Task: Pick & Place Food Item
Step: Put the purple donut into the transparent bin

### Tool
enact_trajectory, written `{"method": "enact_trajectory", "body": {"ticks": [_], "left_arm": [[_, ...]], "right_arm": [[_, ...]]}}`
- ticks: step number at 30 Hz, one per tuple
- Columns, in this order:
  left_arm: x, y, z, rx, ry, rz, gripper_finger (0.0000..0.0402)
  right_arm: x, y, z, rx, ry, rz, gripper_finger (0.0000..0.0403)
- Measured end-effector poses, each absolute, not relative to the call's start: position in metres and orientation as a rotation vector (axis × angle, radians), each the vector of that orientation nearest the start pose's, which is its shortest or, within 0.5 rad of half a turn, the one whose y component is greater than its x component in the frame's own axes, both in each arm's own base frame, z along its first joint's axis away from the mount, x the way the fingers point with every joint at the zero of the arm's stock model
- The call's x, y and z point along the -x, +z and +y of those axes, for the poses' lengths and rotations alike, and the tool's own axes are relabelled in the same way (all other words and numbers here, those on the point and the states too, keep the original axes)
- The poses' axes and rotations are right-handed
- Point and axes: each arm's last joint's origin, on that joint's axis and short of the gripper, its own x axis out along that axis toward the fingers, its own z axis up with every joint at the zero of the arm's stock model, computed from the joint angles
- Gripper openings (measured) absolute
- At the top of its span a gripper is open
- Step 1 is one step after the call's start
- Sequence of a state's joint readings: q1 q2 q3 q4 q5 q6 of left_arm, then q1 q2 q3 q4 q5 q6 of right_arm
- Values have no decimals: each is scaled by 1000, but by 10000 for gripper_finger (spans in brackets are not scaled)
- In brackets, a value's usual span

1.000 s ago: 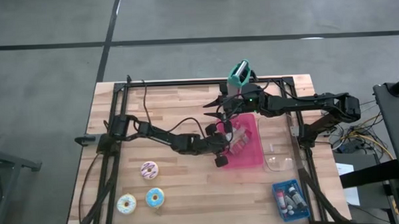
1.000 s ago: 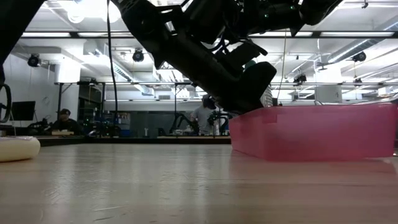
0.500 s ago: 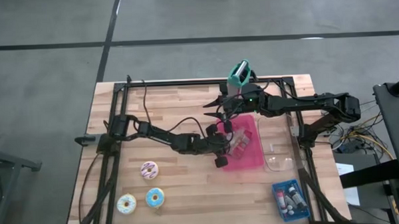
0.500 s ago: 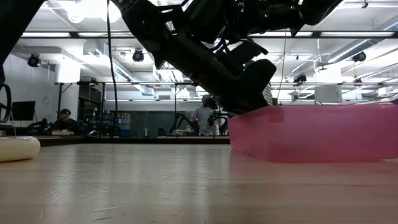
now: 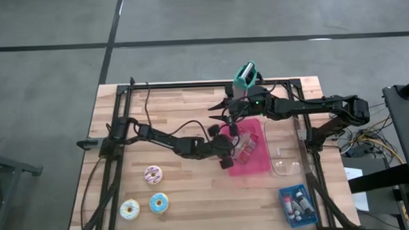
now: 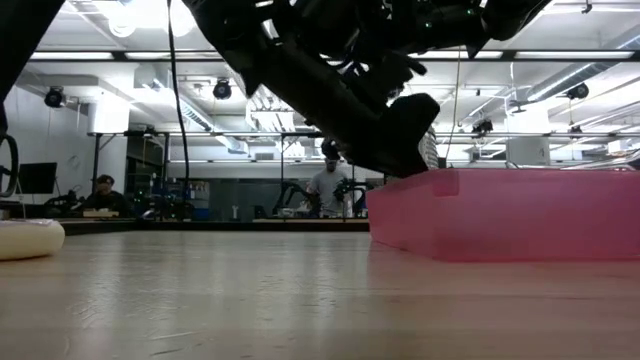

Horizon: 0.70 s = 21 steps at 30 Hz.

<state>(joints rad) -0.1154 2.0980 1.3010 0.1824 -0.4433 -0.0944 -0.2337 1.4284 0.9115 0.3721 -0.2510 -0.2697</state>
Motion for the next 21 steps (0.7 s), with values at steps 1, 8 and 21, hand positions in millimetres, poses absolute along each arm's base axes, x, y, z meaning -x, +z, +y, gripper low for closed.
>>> {"method": "enact_trajectory", "body": {"ticks": [1, 8, 21], "left_arm": [[-441, 145, -39, -75, 360, 580, 154], [-427, 137, -42, -103, 443, 599, 154], [-373, 153, -58, -164, 489, 591, 154]], "right_arm": [[-313, 282, -67, 234, 36, 137, 121], [-313, 282, -67, 234, 36, 138, 121], [-313, 282, -67, 234, 36, 138, 121]]}}
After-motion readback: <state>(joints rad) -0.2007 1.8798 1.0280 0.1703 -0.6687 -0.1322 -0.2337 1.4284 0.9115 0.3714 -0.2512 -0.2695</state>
